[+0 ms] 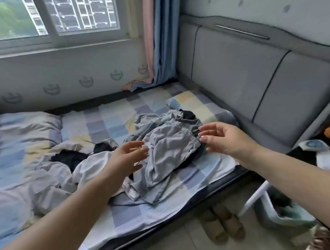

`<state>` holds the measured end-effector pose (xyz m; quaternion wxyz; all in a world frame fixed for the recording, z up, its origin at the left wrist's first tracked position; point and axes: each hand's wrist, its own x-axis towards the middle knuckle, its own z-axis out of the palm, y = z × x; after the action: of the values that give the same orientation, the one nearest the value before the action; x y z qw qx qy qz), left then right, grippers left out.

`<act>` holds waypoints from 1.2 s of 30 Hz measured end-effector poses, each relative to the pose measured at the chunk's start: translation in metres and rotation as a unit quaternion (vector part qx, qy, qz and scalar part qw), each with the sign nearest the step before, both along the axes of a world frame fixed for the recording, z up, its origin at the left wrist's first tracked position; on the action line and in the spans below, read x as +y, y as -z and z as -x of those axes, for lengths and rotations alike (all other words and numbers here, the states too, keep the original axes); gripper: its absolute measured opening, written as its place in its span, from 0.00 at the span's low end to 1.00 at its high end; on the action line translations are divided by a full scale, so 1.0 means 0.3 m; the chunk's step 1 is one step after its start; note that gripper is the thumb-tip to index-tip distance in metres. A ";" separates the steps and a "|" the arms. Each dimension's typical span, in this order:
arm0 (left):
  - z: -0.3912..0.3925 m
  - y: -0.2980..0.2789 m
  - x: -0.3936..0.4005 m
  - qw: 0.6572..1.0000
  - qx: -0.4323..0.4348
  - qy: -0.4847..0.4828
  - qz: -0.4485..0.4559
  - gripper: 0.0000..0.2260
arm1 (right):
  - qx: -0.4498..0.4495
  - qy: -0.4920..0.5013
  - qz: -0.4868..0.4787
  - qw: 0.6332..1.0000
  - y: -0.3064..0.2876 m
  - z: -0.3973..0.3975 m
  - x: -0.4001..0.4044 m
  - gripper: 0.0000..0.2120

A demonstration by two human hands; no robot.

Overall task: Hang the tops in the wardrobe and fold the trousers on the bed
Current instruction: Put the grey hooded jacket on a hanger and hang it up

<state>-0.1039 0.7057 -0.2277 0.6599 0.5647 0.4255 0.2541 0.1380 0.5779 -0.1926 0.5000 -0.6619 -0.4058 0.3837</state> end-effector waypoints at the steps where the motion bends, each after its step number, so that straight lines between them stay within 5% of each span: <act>1: 0.034 0.026 0.020 1.000 0.005 -0.022 0.007 0.09 | 0.009 -0.013 0.010 1.000 0.027 0.011 0.050 0.09; 13: 0.237 0.265 0.308 0.968 0.070 -0.224 0.092 0.08 | 0.075 -0.199 0.105 0.971 0.326 0.129 0.696 0.08; 22: 0.396 0.337 0.433 0.910 0.072 -0.382 0.148 0.05 | 0.119 -0.269 0.179 0.939 0.485 0.341 1.014 0.07; 30: 0.690 0.438 0.554 0.890 0.074 -0.408 0.187 0.09 | 0.097 -0.306 0.198 0.926 0.569 0.664 1.187 0.08; 36: 0.978 0.571 0.829 0.896 0.070 -0.382 0.215 0.09 | 0.104 -0.246 0.225 0.937 0.700 0.966 1.375 0.08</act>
<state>-0.3974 0.9544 -0.3990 0.5860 0.2190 0.6980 0.3485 -0.1518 0.9904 -0.4024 0.2675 -0.5928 -0.4047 0.6429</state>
